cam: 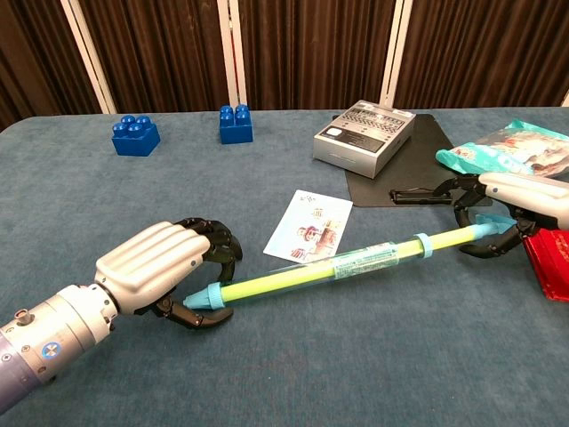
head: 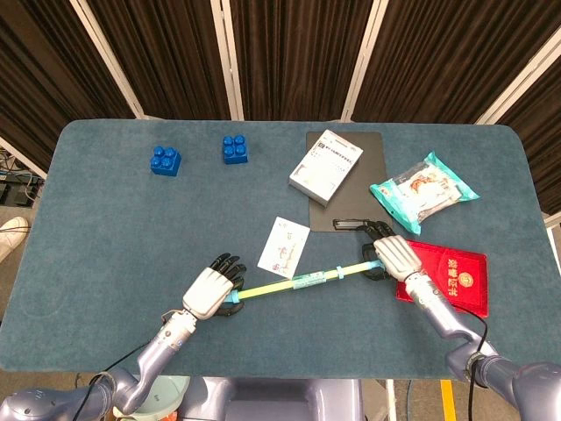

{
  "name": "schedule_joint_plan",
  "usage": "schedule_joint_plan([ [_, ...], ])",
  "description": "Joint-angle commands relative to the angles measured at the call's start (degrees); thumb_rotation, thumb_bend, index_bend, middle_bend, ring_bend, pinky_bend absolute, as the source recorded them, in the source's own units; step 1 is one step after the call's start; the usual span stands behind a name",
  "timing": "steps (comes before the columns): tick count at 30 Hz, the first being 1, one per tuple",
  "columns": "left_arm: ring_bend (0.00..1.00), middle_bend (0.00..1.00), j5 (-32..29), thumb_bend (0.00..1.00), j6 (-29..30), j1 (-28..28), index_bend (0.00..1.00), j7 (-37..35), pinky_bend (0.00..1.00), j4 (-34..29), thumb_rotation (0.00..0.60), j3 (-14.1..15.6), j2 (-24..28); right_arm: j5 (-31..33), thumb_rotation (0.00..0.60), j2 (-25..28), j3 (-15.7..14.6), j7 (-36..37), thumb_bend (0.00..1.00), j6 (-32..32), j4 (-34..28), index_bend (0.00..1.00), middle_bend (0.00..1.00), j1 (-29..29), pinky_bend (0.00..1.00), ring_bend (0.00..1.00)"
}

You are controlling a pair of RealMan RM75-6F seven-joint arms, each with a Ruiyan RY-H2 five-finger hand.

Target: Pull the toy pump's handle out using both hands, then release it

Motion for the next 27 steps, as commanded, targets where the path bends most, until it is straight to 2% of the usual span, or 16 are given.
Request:
schedule_joint_plan([
  [1, 0.13, 0.25, 0.1, 0.33, 0.4, 0.3, 0.57, 0.5, 0.15, -0.5, 0.600, 0.1, 0.5, 0.8, 0.600, 1.2, 0.5, -1.3, 0.33, -0.1, -1.4, 0.78, 0.16, -0.2, 0.00, 0.00],
  [18, 0.15, 0.27, 1.3, 0.33, 5.8, 2.5, 0.58, 3.6, 0.15, -6.2, 0.600, 0.2, 5.2, 4.4, 0.600, 8.3, 4.1, -5.2, 0.30, 2.2, -9.8, 0.80, 0.17, -1.4, 0.00, 0.00],
  [27, 0.15, 0.27, 2.5, 0.33, 10.1, 4.1, 0.59, 4.0, 0.15, -9.0, 0.600, 0.0, 8.0, 7.4, 0.600, 10.4, 6.4, -6.5, 0.30, 1.1, -11.3, 0.80, 0.17, -1.4, 0.00, 0.00],
])
